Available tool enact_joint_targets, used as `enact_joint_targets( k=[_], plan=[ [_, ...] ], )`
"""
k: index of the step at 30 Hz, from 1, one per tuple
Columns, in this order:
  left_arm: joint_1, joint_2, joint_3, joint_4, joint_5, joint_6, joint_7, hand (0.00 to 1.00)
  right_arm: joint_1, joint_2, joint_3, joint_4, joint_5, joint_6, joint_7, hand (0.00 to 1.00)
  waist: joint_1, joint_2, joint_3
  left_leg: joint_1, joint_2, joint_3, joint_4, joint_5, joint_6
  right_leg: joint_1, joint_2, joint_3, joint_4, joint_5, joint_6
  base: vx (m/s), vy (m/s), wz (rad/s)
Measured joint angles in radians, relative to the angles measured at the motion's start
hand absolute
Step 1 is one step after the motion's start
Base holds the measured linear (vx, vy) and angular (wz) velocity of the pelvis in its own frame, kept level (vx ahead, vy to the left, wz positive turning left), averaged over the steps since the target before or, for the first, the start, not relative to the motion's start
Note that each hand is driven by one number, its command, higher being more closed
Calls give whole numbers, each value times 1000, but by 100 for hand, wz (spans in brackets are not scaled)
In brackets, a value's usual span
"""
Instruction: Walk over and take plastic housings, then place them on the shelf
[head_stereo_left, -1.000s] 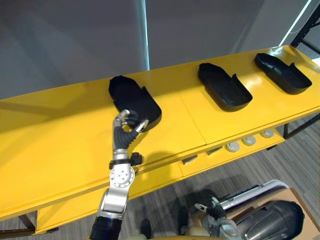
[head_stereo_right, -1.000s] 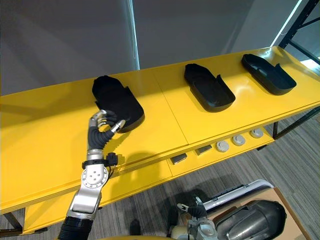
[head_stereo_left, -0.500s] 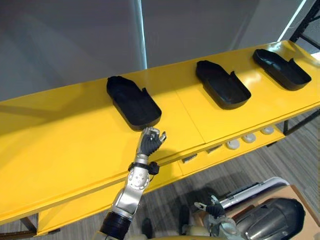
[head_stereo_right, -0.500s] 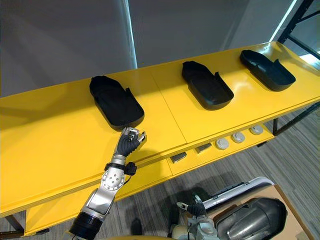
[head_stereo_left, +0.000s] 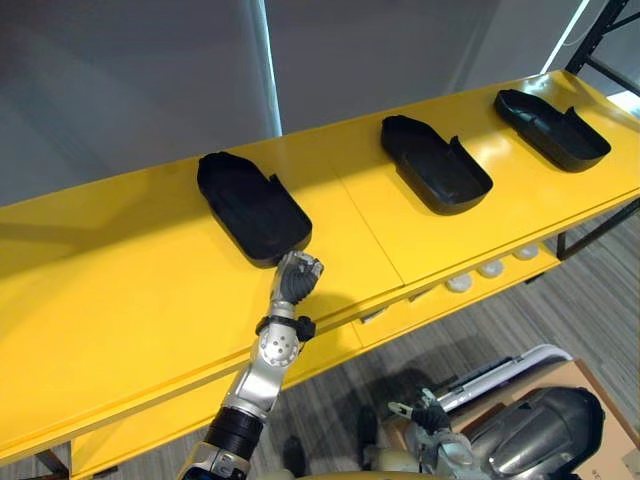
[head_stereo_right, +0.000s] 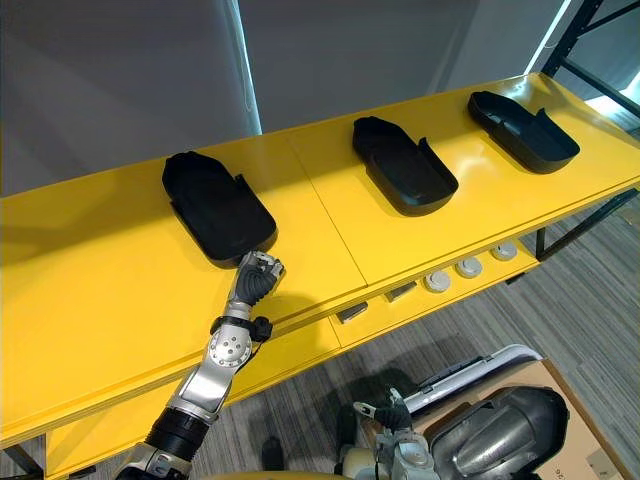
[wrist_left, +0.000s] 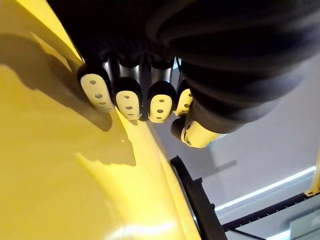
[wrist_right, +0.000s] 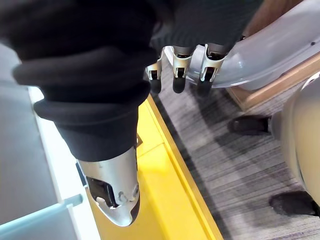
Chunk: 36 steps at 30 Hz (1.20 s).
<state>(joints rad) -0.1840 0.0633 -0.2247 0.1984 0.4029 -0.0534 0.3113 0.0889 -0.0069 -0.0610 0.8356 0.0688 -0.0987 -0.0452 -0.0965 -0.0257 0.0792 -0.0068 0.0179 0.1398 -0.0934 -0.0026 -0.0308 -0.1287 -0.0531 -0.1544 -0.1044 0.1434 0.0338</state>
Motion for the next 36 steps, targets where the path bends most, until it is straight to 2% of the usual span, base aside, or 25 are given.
enact_joint_targets(
  k=[10,29,32,34,36],
  plan=[
    [-15,-1,41,9,1,11,22,100,-3,1,-2,-2,0,0,0,0,-1,-4,2,3,1,15,0,-6,2,-3,3,18,0,0,0,1,9,-4],
    [-11,0,61,-1,-4,8,21,100,-3,3,-11,-1,0,0,0,0,0,-17,1,6,0,10,0,-4,5,2,2,13,0,0,0,0,0,0],
    [21,3,56,-99,-29,4,17,100,-2,3,-11,3,0,0,0,0,0,-17,1,6,0,-2,0,-4,6,8,1,-2,4,0,0,2,2,11],
    [53,23,44,-247,-73,-6,-3,100,-2,1,-11,12,0,0,0,0,3,-17,1,11,1,-13,6,-4,6,22,-1,-9,4,-1,1,7,16,17],
    [71,50,36,-390,-116,-47,-17,100,-1,0,-11,19,0,0,0,0,8,-17,1,10,-1,-23,9,-4,6,27,-4,-12,4,-2,1,-2,22,15]
  ],
)
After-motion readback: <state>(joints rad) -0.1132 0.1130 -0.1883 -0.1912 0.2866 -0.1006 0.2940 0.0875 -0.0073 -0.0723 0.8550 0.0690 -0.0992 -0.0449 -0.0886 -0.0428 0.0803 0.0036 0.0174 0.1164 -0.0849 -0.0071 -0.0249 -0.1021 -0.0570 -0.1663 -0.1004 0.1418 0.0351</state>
